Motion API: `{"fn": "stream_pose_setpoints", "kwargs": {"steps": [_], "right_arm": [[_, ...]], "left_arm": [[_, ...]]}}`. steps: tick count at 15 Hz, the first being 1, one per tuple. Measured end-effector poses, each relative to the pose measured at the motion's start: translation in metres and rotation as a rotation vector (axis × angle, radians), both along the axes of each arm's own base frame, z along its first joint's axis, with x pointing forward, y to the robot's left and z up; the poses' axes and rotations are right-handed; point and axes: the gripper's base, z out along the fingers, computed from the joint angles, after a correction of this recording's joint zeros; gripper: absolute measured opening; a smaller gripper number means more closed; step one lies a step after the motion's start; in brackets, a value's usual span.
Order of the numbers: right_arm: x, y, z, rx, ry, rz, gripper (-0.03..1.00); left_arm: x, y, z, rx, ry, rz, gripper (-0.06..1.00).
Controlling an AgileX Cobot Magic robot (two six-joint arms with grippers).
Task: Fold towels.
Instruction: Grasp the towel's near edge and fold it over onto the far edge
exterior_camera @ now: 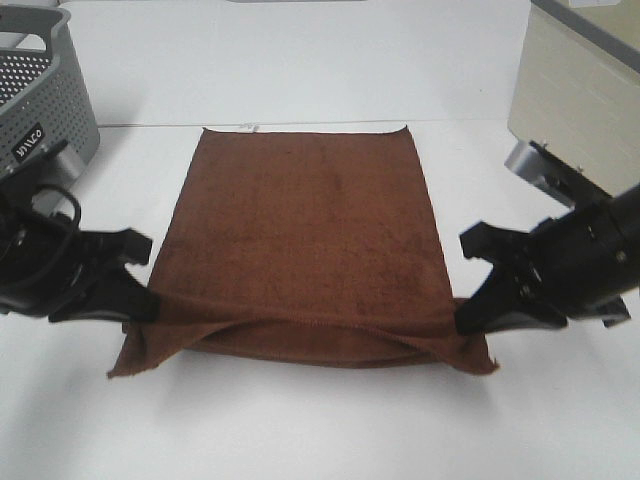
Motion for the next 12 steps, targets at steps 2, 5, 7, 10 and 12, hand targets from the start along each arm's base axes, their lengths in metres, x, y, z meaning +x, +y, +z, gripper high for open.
{"fn": "stream_pose_setpoints", "kwargs": {"steps": [2,5,7,10,12], "right_arm": [[0.018,0.004,0.01,0.012,-0.026,0.013,0.0],[0.072,0.01,0.026,-0.019,-0.073,0.001,0.0],[0.11,0.013,0.034,-0.062,-0.117,-0.012,0.0],[0.164,0.019,0.034,-0.09,-0.182,-0.038,0.0],[0.2,0.024,0.029,-0.099,-0.218,-0.056,0.0]], "left_arm": [[0.015,-0.004,0.009,-0.012,-0.038,0.001,0.01],[0.061,-0.011,0.013,-0.027,-0.051,0.038,0.01],[0.096,-0.01,0.009,-0.018,-0.072,0.052,0.01],[0.152,-0.02,-0.004,-0.012,-0.125,0.057,0.01],[0.18,-0.024,-0.003,-0.012,-0.191,0.072,0.01]]}}
